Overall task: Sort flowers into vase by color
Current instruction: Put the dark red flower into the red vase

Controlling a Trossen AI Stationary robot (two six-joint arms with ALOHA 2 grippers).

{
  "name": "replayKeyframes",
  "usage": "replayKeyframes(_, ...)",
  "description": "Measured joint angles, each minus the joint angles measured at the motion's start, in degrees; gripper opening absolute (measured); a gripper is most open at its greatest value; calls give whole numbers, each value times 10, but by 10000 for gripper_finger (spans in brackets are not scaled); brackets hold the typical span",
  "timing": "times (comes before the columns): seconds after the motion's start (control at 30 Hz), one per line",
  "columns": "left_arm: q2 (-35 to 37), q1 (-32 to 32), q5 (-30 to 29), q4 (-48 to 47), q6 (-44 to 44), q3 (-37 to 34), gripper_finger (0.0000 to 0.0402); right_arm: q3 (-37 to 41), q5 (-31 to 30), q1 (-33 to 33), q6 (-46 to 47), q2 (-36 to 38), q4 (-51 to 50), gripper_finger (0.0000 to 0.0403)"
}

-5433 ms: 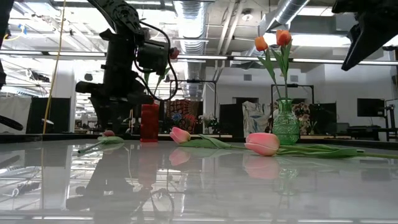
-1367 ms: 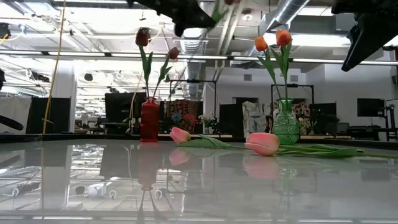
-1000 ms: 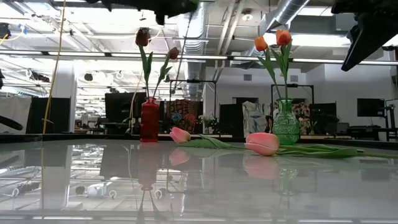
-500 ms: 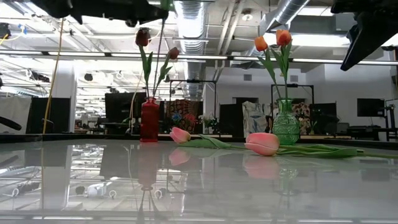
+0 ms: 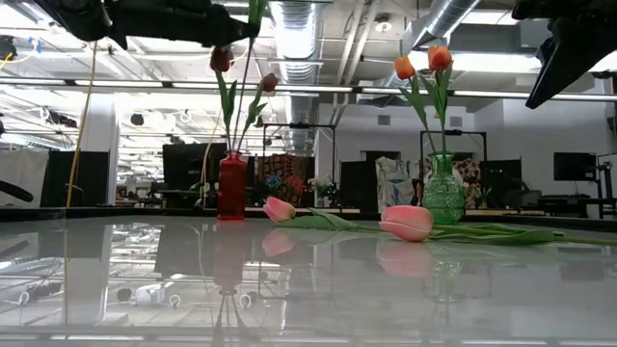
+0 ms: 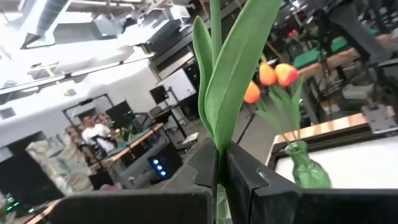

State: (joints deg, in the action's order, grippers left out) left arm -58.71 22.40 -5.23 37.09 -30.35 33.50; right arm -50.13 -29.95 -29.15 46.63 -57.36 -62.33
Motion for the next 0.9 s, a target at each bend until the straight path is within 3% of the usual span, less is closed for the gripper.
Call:
replayKeyframes(0.4, -5, 19, -27, -4, 38, 0, 0, 0, 0, 0, 0, 0, 0, 195)
replayKeyframes(0.7, -5, 25, -128, -13, 113, 0, 0, 0, 0, 0, 0, 0, 0, 195)
replayKeyframes(0.9, -5, 25, -136, -44, 133, 0, 10, 0, 0, 0, 0, 0, 0, 195)
